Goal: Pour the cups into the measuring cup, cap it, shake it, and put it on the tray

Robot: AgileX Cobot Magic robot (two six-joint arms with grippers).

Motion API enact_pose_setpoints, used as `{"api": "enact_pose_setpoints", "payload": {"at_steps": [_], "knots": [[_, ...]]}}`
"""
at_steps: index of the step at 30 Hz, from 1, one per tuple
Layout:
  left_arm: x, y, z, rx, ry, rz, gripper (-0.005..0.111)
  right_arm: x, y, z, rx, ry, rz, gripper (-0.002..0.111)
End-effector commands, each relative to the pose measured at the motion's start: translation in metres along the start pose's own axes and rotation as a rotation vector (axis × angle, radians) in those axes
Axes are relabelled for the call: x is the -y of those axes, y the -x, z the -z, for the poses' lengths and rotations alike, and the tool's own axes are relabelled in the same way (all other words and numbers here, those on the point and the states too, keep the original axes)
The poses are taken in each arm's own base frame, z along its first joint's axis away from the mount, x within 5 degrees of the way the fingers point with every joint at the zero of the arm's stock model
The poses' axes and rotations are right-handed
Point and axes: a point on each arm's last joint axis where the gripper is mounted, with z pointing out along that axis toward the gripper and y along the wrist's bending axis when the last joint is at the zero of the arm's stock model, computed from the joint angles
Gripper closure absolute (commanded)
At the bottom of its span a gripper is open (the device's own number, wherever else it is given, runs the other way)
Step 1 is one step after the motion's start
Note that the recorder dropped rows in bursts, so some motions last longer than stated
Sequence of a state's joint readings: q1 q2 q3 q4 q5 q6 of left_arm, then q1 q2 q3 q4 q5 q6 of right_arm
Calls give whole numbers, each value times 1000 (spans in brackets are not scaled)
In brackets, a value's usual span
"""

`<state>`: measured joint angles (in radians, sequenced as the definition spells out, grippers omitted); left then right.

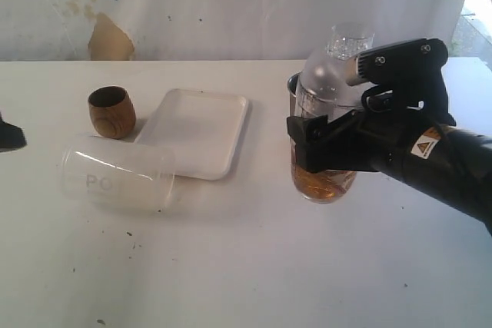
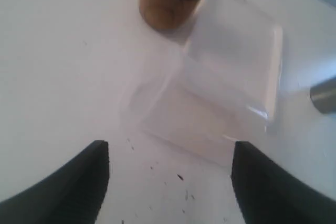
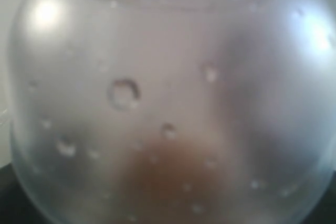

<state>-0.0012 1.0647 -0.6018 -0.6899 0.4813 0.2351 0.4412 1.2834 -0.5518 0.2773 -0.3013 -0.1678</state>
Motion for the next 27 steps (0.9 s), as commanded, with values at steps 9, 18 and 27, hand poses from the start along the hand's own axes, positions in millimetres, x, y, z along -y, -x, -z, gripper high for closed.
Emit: {"api": "enact_pose_setpoints", "payload": {"at_steps": [9,18,27], "knots": [[-9,33,-74,-124,19,-114,41,0,8,3,60,-4,6,108],[-8,37,-110,-194,-92,-214,41,0,8,3,58,-3,6,108],[-7,17,-142,-296,-303,-238,52,0,8,3,56,-3,6,108]]}}
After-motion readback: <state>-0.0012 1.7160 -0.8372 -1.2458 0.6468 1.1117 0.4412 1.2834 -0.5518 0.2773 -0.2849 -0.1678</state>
